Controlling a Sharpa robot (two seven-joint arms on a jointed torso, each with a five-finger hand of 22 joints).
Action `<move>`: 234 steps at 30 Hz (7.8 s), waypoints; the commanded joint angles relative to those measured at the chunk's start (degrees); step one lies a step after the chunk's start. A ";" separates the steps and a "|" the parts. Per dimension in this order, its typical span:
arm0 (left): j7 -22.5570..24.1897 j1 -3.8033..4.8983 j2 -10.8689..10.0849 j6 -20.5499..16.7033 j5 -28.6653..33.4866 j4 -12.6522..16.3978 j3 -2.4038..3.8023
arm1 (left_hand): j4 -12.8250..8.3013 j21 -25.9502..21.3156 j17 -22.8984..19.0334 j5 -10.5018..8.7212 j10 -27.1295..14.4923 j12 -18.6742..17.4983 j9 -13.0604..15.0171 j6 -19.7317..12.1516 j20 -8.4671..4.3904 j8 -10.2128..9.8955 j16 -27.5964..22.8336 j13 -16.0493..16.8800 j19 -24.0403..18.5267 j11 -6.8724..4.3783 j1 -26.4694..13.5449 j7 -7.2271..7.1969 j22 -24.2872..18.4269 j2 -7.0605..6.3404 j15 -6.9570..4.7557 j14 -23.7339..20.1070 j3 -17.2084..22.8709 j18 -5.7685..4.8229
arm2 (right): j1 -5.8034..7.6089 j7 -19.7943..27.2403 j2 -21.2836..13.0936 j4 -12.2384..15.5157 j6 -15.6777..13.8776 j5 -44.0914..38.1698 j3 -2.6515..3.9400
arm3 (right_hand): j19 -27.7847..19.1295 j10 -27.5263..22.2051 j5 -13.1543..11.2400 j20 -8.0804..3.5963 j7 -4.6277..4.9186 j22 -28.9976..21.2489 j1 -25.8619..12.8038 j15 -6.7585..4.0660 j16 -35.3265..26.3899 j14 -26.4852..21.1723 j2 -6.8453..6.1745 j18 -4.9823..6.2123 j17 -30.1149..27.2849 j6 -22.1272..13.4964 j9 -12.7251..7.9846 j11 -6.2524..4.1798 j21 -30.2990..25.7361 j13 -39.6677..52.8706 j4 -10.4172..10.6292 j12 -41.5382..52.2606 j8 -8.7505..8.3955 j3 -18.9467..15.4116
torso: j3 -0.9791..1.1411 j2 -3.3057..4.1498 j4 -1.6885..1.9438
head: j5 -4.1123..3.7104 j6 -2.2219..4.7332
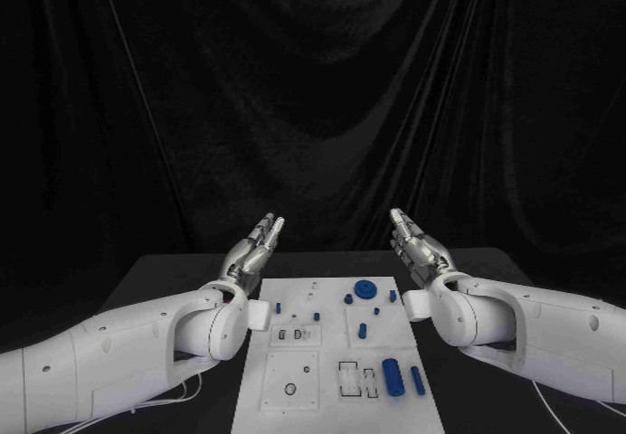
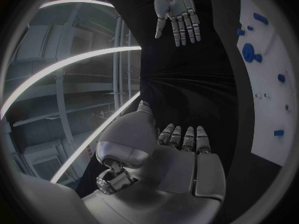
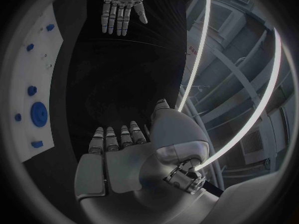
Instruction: Assemble the parts on the task board
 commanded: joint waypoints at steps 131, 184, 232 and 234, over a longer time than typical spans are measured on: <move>3.17 5.31 -4.87 38.50 -3.01 -2.59 -5.86 | -0.67 -0.34 -0.05 23.42 0.00 -0.38 0.87 6.58 6.97 1.15 -0.21 -0.08 0.06 3.21 17.86 3.54 -0.08 -0.39 -0.04 0.08 5.82 1.76 | 2.48 -26.21 10.57 -21.23 14.47 -109.55 -1.94 | 65.63 49.75 7.45 7.11 18.12 41.68 25.69 0.99 48.02 71.87 -11.94 -0.08 25.79 44.77 3.82 15.37 53.33 3.74 -17.24 11.31 3.10 22.93 | 0.28 5.09 5.81 | -1.77 -13.10; 1.64 5.19 -5.22 39.04 -3.01 -3.21 -5.87 | -1.09 -0.34 -0.05 24.63 0.00 -0.38 1.40 10.55 7.62 2.47 -0.21 -0.08 0.06 4.82 18.92 5.24 -0.08 -0.25 0.16 0.08 7.14 1.90 | 5.77 -22.50 13.25 -24.68 8.60 -102.88 -1.93 | 71.13 65.90 7.54 7.17 18.19 56.46 24.49 1.18 51.07 75.68 -15.30 -1.93 26.51 55.30 9.96 14.27 63.46 3.42 -16.10 8.16 7.10 36.88 | 0.00 4.99 6.09 | -0.58 -14.11; 1.65 5.16 -4.13 39.18 -3.01 -3.60 -5.88 | -1.41 -0.34 -0.05 25.23 0.00 -0.38 1.43 10.79 7.47 2.63 -0.21 -0.08 0.06 4.72 19.17 5.18 -0.08 -0.55 0.23 0.08 7.17 1.91 | 4.12 -25.38 22.87 -36.90 14.93 -101.75 -1.92 | 69.04 63.90 6.83 7.81 18.79 56.05 24.54 1.73 50.94 73.71 -16.58 -1.60 26.78 52.01 10.06 15.17 61.99 3.53 -15.68 4.32 4.45 38.94 | 0.00 7.46 9.40 | -3.82 -13.70; 1.62 5.16 -4.11 39.22 -3.01 -3.64 -5.88 | -1.42 -0.34 -0.05 25.25 0.00 -0.38 1.42 10.77 7.48 2.64 -0.21 -0.08 0.06 4.71 19.16 5.18 -0.08 -0.54 0.32 0.08 7.18 1.92 | 4.09 -25.58 22.83 -36.87 15.19 -101.75 -1.92 | 68.96 63.84 6.84 7.80 18.76 55.99 24.59 1.71 50.94 73.65 -16.58 -1.57 26.79 51.97 10.07 15.19 61.91 3.54 -15.70 4.26 4.41 39.01 | -0.09 7.43 9.27 | -3.61 -13.79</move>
